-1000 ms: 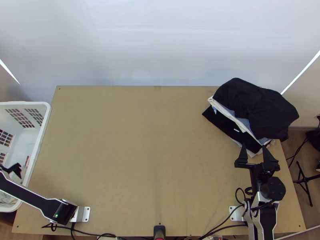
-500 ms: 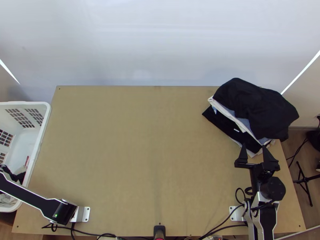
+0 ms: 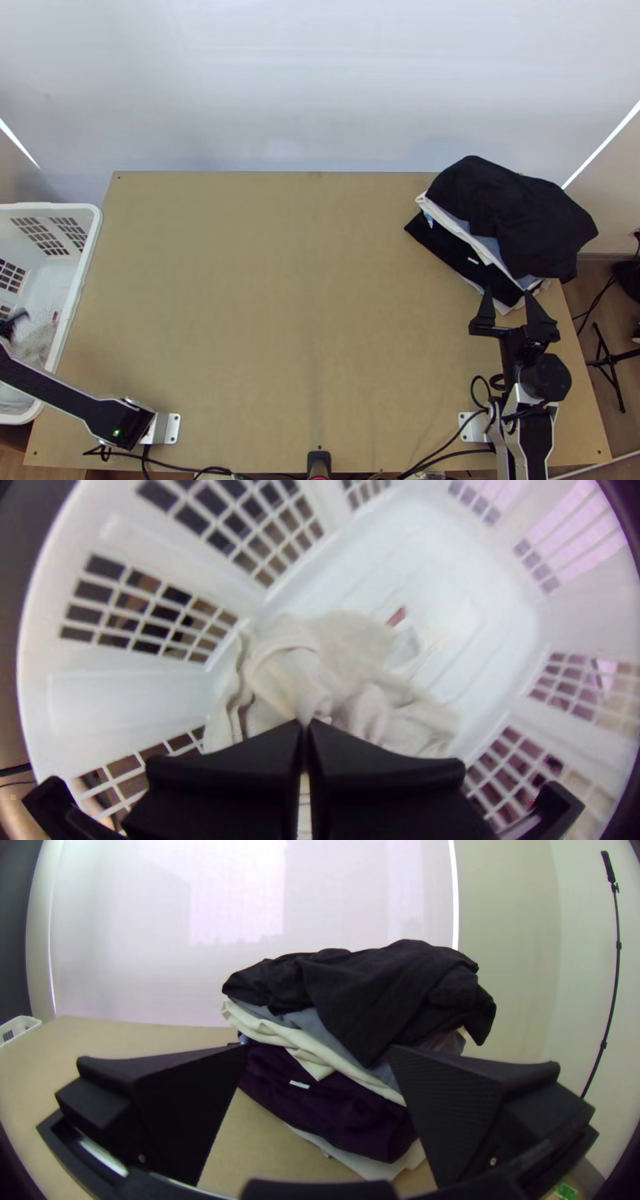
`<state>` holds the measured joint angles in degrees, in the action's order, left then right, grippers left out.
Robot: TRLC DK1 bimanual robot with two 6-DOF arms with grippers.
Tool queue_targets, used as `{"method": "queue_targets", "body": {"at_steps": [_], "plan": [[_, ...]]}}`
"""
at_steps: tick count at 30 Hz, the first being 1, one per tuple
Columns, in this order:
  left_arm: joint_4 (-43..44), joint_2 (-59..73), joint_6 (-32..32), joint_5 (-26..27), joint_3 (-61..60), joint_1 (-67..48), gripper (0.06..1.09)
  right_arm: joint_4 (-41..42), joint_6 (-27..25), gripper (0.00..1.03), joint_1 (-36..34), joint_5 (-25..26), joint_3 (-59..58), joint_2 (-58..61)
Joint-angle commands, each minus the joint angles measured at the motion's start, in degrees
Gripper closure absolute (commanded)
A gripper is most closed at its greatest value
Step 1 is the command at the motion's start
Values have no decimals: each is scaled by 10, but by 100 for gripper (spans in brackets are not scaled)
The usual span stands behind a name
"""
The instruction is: Fold the t-shirt
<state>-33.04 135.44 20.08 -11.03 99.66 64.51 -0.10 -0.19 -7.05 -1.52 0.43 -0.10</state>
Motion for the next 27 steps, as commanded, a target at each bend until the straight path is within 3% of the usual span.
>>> {"method": "queue_targets", "body": {"at_steps": [1, 9, 20, 27], "plan": [[-27, -221, -86, 131, -9, -81, 105, 0, 0, 5, 0, 0, 0, 0], [-68, -417, -154, 146, 25, -201, 105, 0, 0, 5, 0, 0, 0, 0], [-145, -562, -198, 162, 50, -352, 105, 0, 0, 5, 0, 0, 0, 0], [-192, -649, -218, 159, -94, -527, 105, 0, 0, 5, 0, 0, 0, 0]]}}
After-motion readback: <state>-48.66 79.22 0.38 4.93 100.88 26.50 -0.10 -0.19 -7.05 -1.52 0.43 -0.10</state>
